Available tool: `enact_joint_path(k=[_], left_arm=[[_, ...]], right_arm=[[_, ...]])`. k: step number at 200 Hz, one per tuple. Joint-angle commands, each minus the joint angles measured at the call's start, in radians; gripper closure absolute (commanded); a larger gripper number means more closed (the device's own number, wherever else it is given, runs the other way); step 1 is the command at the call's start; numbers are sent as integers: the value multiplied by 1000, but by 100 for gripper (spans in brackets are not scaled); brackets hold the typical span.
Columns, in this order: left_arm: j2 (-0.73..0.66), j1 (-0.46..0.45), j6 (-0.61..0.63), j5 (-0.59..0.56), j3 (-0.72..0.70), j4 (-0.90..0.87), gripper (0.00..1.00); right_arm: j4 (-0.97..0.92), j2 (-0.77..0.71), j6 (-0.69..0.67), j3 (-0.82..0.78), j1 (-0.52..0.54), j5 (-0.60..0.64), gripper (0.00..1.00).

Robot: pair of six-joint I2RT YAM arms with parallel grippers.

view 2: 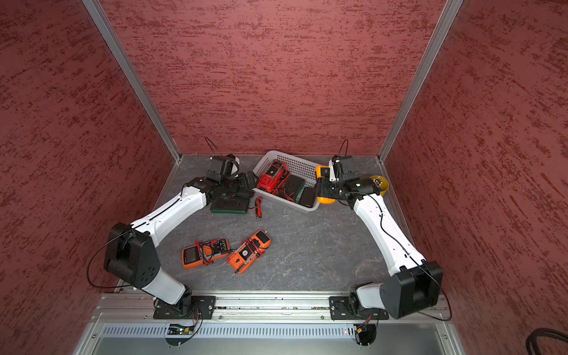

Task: Put the multimeter into the basket
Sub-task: Place the multimeter in the basket.

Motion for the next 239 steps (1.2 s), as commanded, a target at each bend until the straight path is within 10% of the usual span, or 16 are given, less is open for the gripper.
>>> enact_joint_path(k=[1,239], left_arm=[[-23,8,19,-18,-7,-6,0],[-65,27,-3,-81,-34,-48,0]], right_arm=[[14,65,-193,80,11,-64,76],[-222,658,-473,562,70,-18,79]])
